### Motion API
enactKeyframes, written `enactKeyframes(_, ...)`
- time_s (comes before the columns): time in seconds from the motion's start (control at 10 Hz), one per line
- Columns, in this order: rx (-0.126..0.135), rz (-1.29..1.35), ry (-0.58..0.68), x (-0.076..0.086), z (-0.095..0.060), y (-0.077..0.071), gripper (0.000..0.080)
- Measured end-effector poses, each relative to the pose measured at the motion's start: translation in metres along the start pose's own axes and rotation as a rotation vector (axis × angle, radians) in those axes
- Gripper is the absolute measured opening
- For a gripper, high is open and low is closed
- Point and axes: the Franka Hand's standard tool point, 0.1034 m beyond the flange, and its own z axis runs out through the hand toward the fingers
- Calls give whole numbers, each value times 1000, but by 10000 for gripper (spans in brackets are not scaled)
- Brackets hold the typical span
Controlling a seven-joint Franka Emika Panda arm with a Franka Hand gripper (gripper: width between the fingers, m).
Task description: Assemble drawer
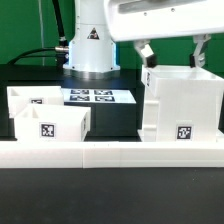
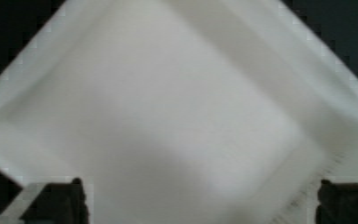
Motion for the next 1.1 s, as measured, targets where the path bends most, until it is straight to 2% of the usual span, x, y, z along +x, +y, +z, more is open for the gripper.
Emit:
enactKeyframes(0.2,-29,-277,-2,11,-9,19,649)
enactKeyframes(0.5,-30,-446,-6,10,-7,19,649)
enactKeyframes(0.6,-33,-488,-9,11,-6,23,649)
enactKeyframes(0.8,-53,-543,-21,19,-5,60,649)
enactKeyframes(0.9,-60,-559,-21,23,-5,73,649)
enactKeyframes(1.1,-85,-638,31,37,0,109,649)
